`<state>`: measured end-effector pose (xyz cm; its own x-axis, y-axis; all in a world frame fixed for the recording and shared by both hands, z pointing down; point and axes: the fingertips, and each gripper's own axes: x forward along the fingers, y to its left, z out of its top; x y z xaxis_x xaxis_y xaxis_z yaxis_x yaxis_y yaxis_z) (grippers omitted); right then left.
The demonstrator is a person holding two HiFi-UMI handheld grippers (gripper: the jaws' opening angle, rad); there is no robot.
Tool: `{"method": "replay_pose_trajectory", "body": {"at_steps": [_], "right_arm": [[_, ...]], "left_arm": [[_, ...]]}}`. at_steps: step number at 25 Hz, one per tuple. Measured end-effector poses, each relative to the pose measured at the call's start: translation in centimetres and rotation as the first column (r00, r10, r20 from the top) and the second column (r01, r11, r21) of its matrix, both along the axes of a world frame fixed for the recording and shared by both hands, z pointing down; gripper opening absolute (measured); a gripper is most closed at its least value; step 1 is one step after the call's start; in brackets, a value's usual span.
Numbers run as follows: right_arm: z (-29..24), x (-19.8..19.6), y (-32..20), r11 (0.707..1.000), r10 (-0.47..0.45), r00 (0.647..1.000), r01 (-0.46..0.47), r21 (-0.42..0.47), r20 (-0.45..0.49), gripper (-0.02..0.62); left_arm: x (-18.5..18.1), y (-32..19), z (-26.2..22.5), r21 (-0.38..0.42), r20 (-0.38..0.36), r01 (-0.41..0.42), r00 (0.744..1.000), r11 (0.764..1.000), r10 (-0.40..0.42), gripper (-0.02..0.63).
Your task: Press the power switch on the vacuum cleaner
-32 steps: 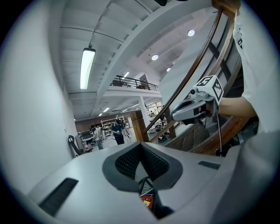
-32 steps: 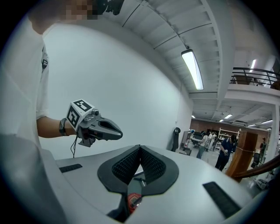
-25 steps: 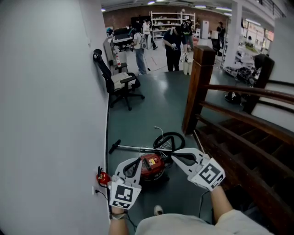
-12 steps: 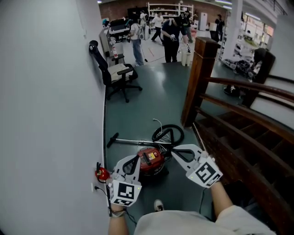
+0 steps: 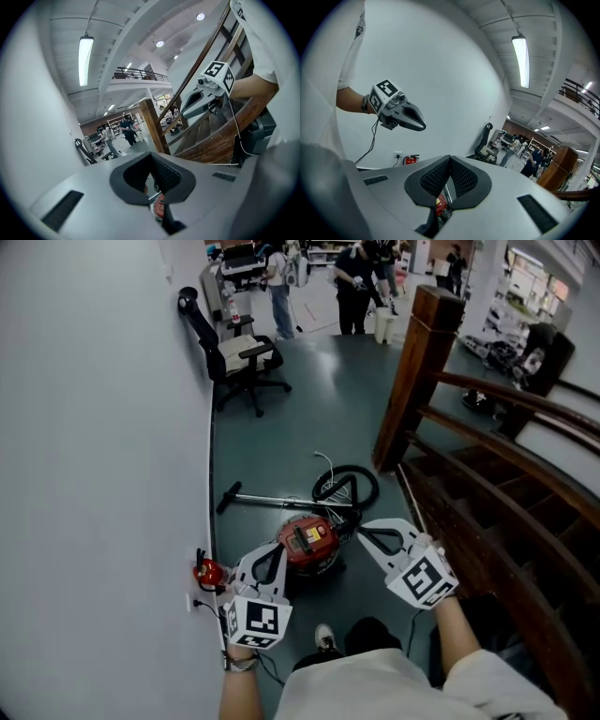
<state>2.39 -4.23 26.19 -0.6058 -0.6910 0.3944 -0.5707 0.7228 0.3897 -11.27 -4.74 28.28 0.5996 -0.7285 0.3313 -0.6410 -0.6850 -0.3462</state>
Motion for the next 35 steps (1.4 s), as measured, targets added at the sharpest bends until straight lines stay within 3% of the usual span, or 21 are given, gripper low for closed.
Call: {"method": "replay_pose_trajectory", "body": {"at_steps": [4,11,30,35], "right_arm": [[2.0,0.1,-1.2,1.000,0.011,0.999,-0.011,-0.018,-0.044,0.023],[6.3,0.0,-3.6,0.995,-0.025,0.999,0.021,-0.097,-0.033,0.023],[19.2,2.9,-11.8,0.984,-0.048,0.999,0.044,-0.174,-0.019,0.023],[22.7,2.7,-13.2,0.979,-0.059,0.998,0.056,-0.195,-0.011,0.023]], "left_arm": [[-0.7,-0.6,1.5,-0.016,0.007,0.023,1.000,1.000,-0.023,0.000],[-1.1,-2.9,4.9,-0.070,0.027,0.077,0.997,0.995,-0.076,0.000],[4.0,-8.6,16.1,-0.204,-0.009,0.154,0.987,0.967,-0.160,0.000],[3.9,-9.8,19.1,-0.265,-0.014,0.179,0.982,0.948,-0.189,0.000]]}}
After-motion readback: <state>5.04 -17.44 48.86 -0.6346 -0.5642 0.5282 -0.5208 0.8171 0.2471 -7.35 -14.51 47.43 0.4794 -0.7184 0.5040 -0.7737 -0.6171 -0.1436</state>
